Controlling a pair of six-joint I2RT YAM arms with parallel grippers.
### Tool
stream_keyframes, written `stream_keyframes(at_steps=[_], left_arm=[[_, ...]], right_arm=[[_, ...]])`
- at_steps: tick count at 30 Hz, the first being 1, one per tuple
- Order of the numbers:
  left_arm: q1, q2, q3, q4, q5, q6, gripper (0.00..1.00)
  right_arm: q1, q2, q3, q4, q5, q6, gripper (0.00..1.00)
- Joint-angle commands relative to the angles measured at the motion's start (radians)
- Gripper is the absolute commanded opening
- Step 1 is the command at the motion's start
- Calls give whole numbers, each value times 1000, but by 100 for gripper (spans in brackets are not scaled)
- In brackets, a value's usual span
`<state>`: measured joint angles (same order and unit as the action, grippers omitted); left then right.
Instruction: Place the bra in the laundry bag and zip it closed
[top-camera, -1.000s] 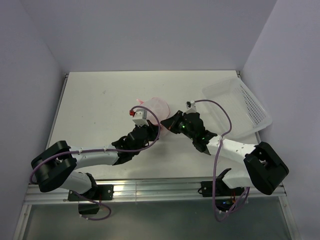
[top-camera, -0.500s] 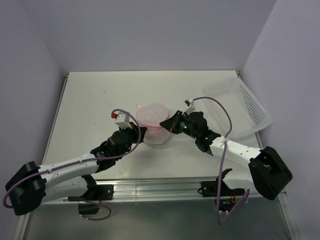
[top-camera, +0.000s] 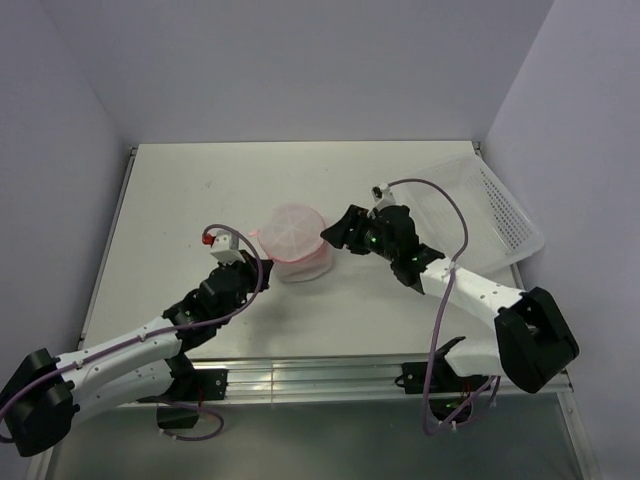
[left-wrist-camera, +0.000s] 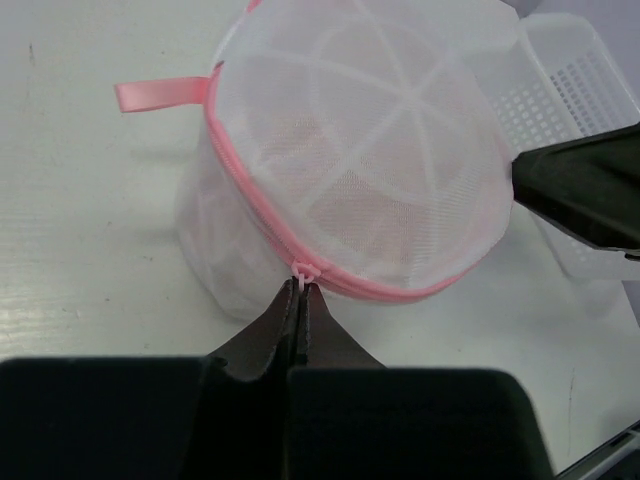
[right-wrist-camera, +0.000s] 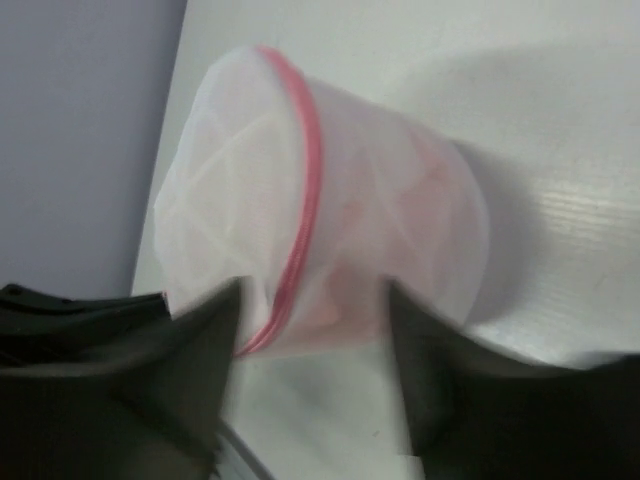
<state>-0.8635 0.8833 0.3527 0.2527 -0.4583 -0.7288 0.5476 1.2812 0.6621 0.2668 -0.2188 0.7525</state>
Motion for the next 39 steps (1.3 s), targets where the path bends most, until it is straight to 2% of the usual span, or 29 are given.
stream_keyframes(at_steps=[1, 4, 9, 12, 16, 22, 29, 30, 32, 35, 36, 37, 38, 39], left_arm=[[12, -23, -12, 5, 10, -63, 0], [3, -8, 3, 48, 26, -104, 0], [-58, 57, 41, 137, 15, -141, 0], [-109, 127, 72, 190, 0, -139, 0], [-141, 201, 95, 220, 6, -155, 0], [-150, 212, 95, 252, 29, -175, 0], [-160, 207, 89, 276, 50, -189, 0], [-160, 207, 91, 276, 50, -187, 0], [-163, 207, 92, 276, 52, -184, 0], [-163, 200, 94, 261, 41, -173, 0], [-163, 192, 97, 247, 34, -169, 0], [-163, 187, 100, 234, 27, -155, 0], [-163, 177, 100, 212, 15, -146, 0], [-163, 169, 101, 200, 6, -129, 0]], right_arm=[[-8, -46, 24, -15, 93, -25, 78], [-3, -143, -76, -8, 114, 14, 89], [52, -273, -203, 31, 174, 90, 89], [118, -255, -233, 104, 196, 145, 88], [196, -206, -193, 167, 208, 186, 87], [199, -128, -214, 244, 217, 287, 77], [207, -95, -202, 279, 217, 323, 71], [207, -92, -187, 276, 217, 320, 66], [207, -79, -171, 267, 216, 318, 63], [210, -66, -171, 290, 243, 326, 35], [210, -66, -173, 292, 248, 320, 21], [210, -68, -171, 279, 254, 311, 14], [210, -69, -170, 270, 266, 294, 3], [204, -71, -168, 262, 268, 282, 0]])
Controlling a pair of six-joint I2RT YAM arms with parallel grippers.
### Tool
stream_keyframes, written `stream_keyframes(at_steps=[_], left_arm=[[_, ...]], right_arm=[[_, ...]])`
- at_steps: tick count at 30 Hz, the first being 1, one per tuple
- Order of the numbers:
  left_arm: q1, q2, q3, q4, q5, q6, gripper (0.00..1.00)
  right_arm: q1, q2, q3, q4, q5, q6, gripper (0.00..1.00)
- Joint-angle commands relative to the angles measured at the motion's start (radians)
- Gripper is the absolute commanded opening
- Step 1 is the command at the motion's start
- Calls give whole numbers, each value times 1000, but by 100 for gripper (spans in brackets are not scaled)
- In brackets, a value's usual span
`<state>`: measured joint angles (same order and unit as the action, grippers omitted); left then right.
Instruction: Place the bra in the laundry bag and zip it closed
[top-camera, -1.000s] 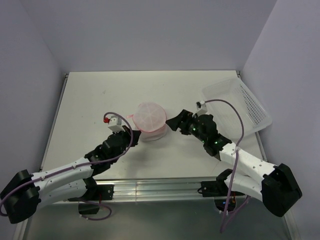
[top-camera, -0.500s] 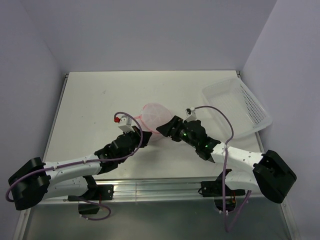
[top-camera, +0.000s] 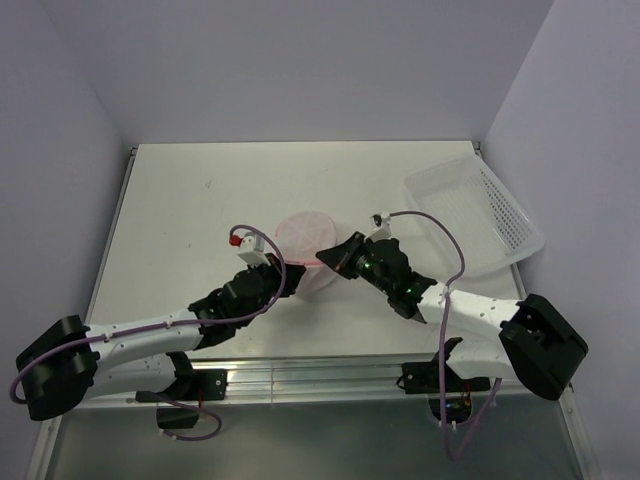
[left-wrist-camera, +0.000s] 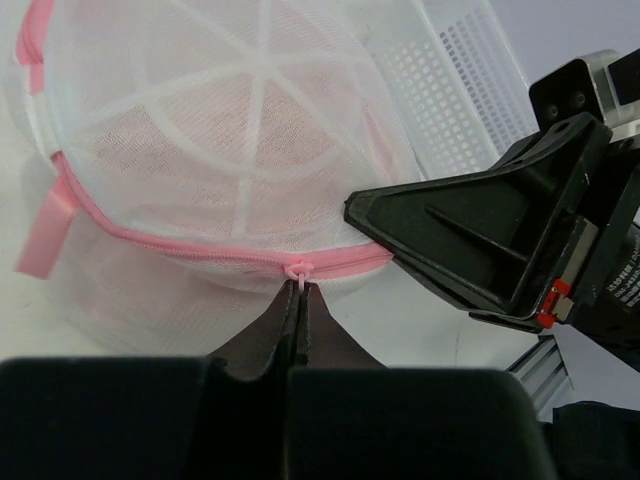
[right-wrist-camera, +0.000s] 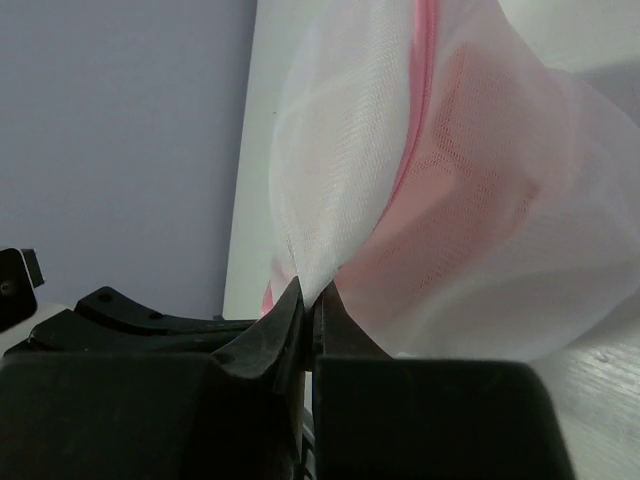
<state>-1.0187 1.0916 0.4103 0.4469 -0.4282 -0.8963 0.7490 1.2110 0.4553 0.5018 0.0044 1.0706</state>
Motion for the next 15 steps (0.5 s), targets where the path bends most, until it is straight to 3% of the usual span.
stream_keyframes(at_steps=[1, 6, 12, 15], left_arm=[[-8, -47, 45, -11, -35, 63, 0], [23, -120, 35, -160, -109, 128, 0], [137, -223, -36, -287, -139, 132, 0], [138, -243, -28, -378, -224, 125, 0]], right_arm=[[-2, -4, 39, 15, 49, -49, 0], [-95, -34, 36, -15, -32, -130, 0], [-237, -47, 48, -58, -145, -196, 0], [-273, -33, 57, -55, -205, -207, 0]])
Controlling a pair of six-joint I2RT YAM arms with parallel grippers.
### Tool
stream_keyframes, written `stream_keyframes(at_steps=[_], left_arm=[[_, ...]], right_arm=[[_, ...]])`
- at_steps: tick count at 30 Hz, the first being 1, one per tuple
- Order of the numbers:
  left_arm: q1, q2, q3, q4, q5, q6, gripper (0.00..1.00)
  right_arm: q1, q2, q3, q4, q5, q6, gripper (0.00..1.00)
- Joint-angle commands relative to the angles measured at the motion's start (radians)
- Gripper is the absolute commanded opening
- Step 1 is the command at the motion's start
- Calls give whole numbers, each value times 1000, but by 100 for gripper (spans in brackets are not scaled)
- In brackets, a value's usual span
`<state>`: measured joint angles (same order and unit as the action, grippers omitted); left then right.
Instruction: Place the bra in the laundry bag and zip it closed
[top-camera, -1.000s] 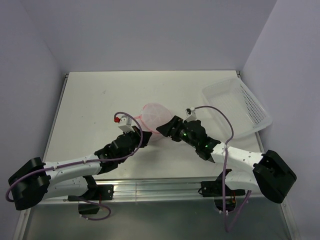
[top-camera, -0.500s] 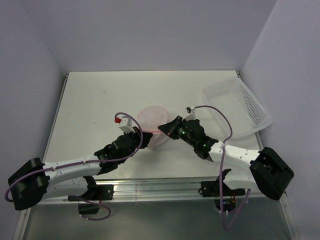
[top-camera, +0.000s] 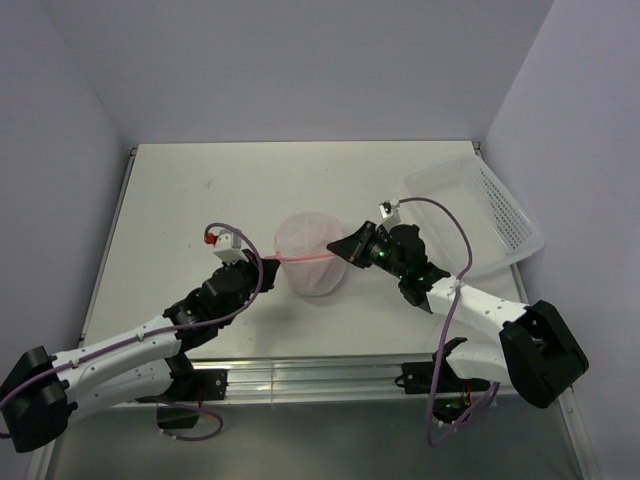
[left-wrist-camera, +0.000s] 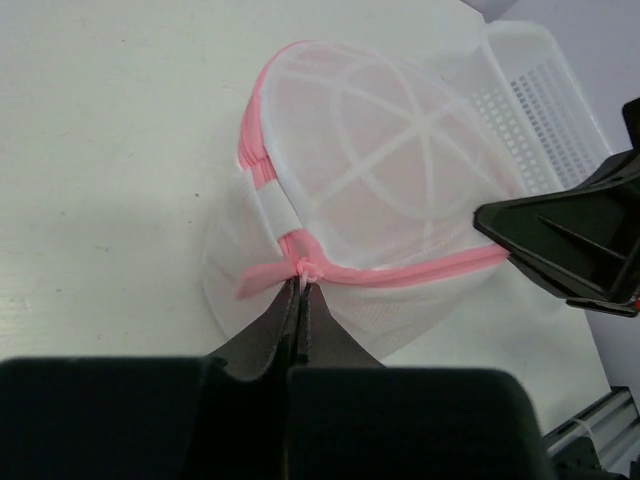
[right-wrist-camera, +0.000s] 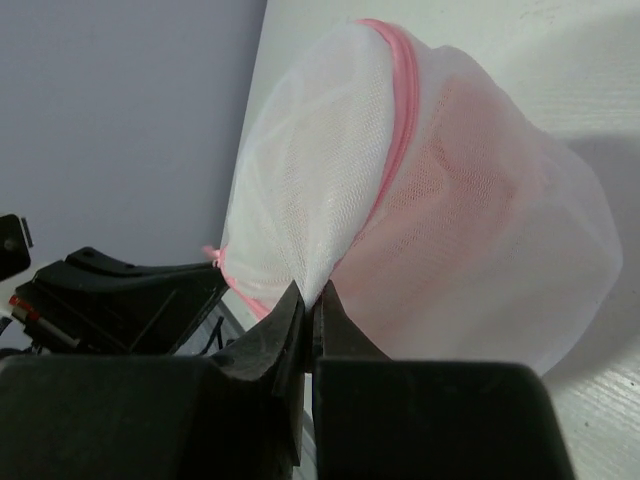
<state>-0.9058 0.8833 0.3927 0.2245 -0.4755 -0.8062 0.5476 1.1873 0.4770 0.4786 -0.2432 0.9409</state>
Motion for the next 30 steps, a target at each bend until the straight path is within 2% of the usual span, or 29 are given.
stream_keyframes(at_steps=[1, 4, 6, 10, 11, 13, 14, 15, 16, 17, 18, 19, 20, 21, 22, 23, 24, 30], left_arm=[[25, -40, -8, -193, -225, 32, 0], [25, -41, 9, -253, -313, 12, 0], [25, -43, 8, -244, -318, 12, 0], [24, -52, -11, -151, -247, 39, 0], [24, -70, -18, -114, -206, 44, 3], [24, -99, -20, -108, -172, 48, 21], [24, -112, -14, -116, -158, 50, 40], [22, -125, 3, -146, -140, 50, 48], [22, -167, 11, -161, -135, 52, 54], [21, -190, 21, -177, -132, 55, 67], [21, -213, 43, -219, -133, 52, 74], [21, -236, 57, -250, -130, 52, 83], [21, -269, 73, -278, -135, 50, 95], [21, -283, 119, -312, -156, 24, 96], [21, -308, 142, -382, -166, 15, 95], [21, -320, 164, -407, -170, 15, 95], [21, -332, 198, -433, -166, 25, 95], [21, -417, 284, -502, -189, 68, 88]], right_arm=[[-77, 1, 38, -32, 22, -80, 0], [-101, 14, 49, -26, -13, -82, 0], [-107, 24, 60, -28, -22, -85, 0], [-109, 43, 77, -37, -48, -100, 0], [-109, 49, 89, -43, -68, -106, 0], [-109, 55, 92, -57, -73, -113, 0], [-107, 52, 83, -58, -64, -113, 0], [-107, 49, 83, -80, -45, -114, 0], [-107, 48, 84, -99, -33, -123, 9], [-107, 48, 81, -112, -22, -128, 16], [-109, 44, 77, -126, 4, -128, 24], [-109, 29, 66, -126, 21, -129, 47], [-107, 20, 51, -126, 34, -129, 63], [-107, 3, 51, -145, 44, -131, 76], [-109, -8, 57, -165, 51, -151, 93], [-109, -15, 78, -188, 54, -165, 99], [-109, -35, 92, -242, 61, -177, 100], [-109, -193, 141, -397, 143, -249, 100]])
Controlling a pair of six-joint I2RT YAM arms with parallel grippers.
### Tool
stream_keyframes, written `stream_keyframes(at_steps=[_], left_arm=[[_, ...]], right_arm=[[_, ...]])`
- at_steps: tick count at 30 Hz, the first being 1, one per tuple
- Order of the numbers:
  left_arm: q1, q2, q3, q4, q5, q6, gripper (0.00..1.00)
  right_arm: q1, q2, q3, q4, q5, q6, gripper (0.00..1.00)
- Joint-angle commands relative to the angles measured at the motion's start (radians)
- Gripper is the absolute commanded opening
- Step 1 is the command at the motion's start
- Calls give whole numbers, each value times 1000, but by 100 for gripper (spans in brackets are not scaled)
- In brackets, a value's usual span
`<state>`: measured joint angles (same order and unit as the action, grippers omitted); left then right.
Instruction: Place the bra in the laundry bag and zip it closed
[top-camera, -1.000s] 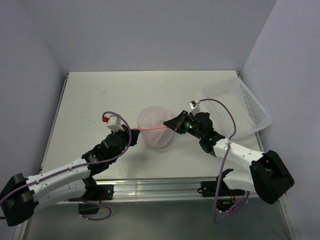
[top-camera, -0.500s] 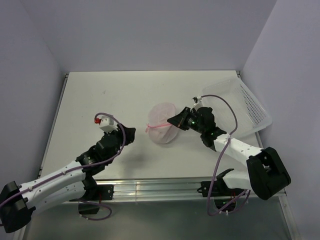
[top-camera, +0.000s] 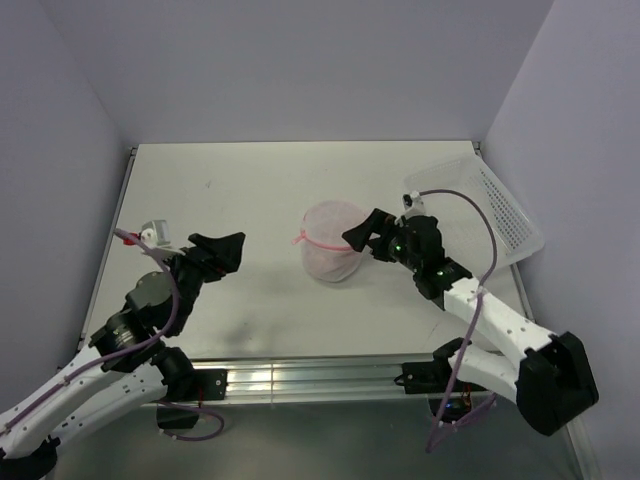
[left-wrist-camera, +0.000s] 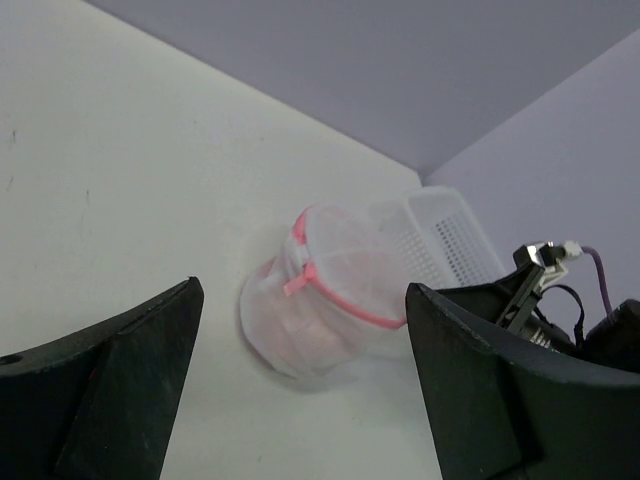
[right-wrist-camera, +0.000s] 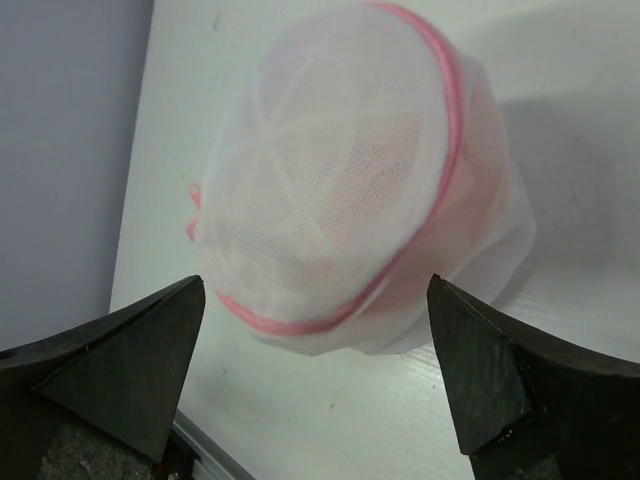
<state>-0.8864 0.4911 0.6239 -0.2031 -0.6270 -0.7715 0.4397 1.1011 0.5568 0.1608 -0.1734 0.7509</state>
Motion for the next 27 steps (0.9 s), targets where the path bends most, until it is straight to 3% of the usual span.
stream_keyframes(at_steps=[1, 8, 11, 18, 27], left_arm=[[1, -42, 59, -81, -43, 40, 88], [1, -92, 94, -119, -28, 69, 89], [1, -106, 112, -150, -27, 64, 90], [1, -158, 105, -248, -25, 49, 91], [1, -253, 68, -282, -30, 60, 89]], right_arm=[[-1, -159, 63, -98, 87, -70, 100], [-1, -337, 37, -227, 152, -113, 100], [-1, -467, -17, -247, 144, -114, 100], [-1, -846, -9, -389, 345, -150, 100], [-1, -932, -18, -412, 465, -176, 100]])
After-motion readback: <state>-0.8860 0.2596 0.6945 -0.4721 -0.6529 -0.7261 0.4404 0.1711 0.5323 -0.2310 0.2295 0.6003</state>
